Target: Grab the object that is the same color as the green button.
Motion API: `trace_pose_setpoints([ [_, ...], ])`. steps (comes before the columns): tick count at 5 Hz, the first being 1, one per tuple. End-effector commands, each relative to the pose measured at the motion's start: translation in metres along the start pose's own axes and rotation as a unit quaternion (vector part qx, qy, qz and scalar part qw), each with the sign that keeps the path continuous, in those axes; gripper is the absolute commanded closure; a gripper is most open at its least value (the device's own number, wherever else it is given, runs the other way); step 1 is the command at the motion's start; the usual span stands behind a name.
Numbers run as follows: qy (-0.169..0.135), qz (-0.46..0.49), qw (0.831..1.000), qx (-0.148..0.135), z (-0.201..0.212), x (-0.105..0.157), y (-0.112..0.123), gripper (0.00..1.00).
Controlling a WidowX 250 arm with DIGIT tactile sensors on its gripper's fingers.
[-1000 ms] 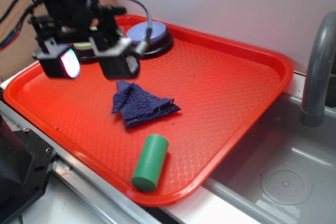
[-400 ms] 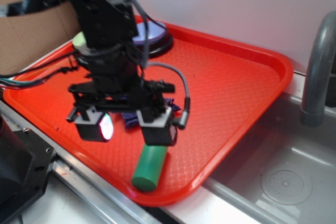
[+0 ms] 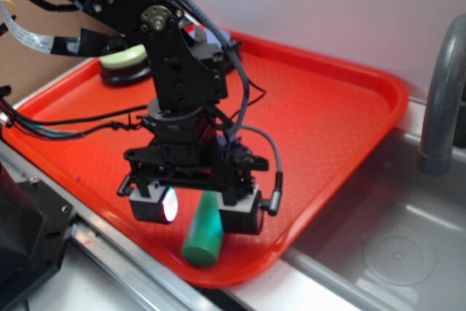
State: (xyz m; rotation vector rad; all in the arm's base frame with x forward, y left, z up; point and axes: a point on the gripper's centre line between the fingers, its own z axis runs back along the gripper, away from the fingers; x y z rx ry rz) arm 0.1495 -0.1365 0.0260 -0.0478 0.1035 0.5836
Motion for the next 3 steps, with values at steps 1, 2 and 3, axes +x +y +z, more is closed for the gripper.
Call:
trace_pose_setpoints([
  [1, -0.018, 0.009, 1.0, -0.011, 0.0, 0.011, -0.01, 1.0],
  [2, -0.03, 0.011, 0.999, -0.01, 0.004, 0.016, -0.008, 1.0],
  [3, -0.037, -0.009, 0.999, 0.011, 0.029, 0.028, 0.001, 1.0],
])
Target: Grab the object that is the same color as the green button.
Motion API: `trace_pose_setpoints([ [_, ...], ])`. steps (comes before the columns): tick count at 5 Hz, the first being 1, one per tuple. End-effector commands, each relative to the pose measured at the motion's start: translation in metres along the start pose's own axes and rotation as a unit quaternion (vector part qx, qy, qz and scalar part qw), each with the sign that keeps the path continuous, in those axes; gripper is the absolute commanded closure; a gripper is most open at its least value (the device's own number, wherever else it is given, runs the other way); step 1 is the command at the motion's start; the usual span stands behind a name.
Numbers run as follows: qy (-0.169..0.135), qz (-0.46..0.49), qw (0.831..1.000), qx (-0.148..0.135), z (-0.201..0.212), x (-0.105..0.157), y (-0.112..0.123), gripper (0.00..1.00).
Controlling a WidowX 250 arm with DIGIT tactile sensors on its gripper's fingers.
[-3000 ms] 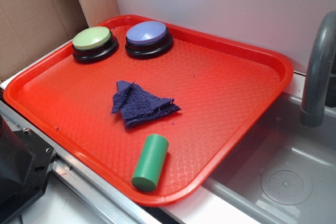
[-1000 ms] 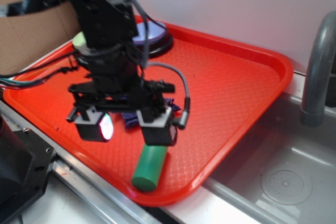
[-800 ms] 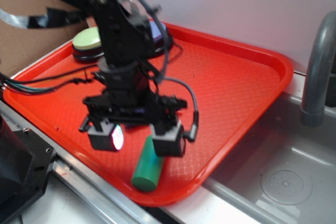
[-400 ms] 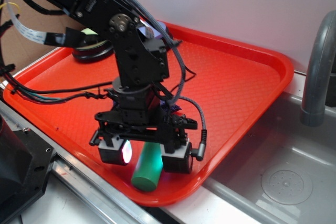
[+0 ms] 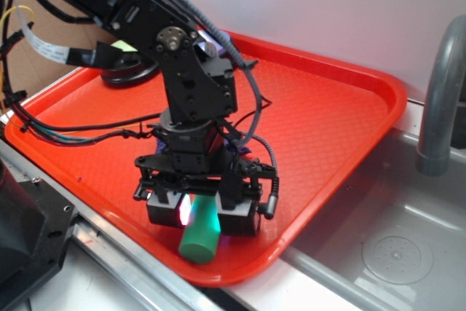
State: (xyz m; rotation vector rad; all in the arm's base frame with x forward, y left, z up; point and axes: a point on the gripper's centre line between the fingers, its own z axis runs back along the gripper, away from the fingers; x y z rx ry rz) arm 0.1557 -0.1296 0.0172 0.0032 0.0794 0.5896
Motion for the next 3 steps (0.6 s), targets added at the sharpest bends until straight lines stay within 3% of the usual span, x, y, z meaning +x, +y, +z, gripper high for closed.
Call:
trace_pose_setpoints([
  [1, -0.005, -0.059, 0.998, -0.017, 0.068, 0.038, 0.017, 1.0],
  [3, -0.013, -0.143, 0.99, 0.009, 0.127, 0.084, 0.049, 1.0],
])
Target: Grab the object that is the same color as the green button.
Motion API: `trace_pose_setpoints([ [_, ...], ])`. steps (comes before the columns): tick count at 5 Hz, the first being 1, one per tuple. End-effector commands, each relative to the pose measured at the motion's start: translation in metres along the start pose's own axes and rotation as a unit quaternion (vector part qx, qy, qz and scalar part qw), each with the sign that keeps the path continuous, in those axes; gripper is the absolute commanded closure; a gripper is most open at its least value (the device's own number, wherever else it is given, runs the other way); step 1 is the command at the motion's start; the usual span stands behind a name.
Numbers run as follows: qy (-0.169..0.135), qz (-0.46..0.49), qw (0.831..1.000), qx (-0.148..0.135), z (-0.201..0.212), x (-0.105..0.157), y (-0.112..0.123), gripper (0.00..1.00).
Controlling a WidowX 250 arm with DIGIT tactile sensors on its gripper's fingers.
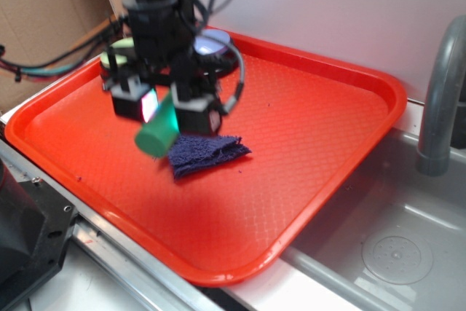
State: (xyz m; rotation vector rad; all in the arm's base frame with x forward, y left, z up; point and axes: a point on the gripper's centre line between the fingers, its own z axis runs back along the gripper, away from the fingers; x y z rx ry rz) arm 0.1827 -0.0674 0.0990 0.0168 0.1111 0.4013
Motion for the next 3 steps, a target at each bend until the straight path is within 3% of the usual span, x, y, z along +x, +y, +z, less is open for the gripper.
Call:
trace_pose_setpoints([
  [1, -0.06, -0.105, 0.993, 0.009, 0.0666, 0.0487, 0.0266, 1.0],
  [3, -0.073, -0.112, 0.991, 0.017, 0.0715, 0.0552, 0.0283, 1.0],
])
